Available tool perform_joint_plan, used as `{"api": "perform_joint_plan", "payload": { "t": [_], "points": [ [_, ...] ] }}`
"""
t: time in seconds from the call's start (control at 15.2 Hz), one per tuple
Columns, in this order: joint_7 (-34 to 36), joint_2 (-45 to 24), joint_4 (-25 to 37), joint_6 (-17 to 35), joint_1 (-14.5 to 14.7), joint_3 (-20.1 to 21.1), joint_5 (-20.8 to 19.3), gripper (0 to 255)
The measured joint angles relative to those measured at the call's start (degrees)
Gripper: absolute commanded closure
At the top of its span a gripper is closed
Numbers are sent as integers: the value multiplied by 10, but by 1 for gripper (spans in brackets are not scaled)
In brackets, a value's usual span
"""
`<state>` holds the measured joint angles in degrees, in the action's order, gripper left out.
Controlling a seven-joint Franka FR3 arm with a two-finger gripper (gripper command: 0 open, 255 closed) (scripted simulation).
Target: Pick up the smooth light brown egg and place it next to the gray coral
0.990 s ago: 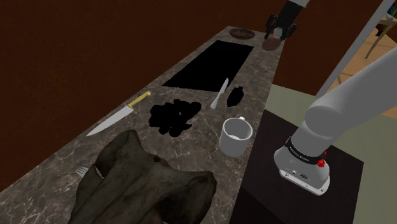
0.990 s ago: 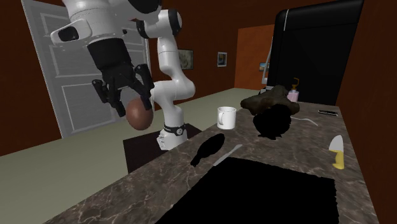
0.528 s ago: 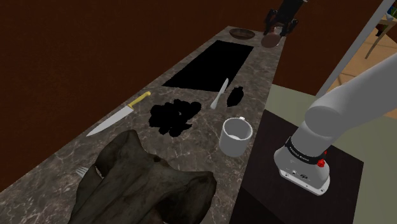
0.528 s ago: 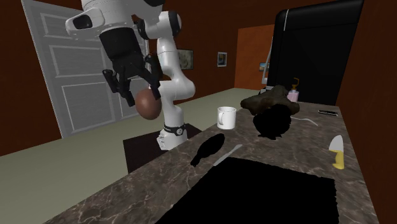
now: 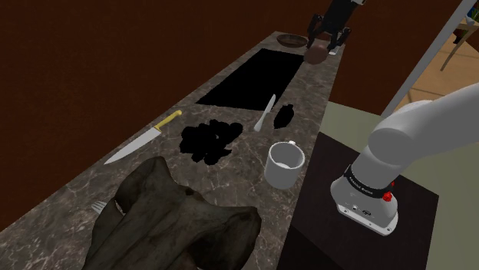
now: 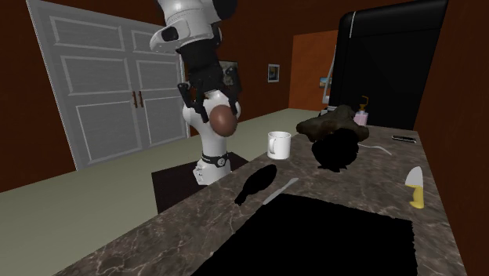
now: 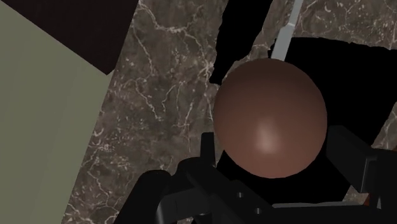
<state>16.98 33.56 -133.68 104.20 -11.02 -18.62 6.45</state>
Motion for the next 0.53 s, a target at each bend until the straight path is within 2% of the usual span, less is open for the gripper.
{"api": "perform_joint_plan", "payload": {
  "t": [0.53],
  "points": [
    [114, 87, -77, 12, 26, 104, 38, 255]
  ]
}}
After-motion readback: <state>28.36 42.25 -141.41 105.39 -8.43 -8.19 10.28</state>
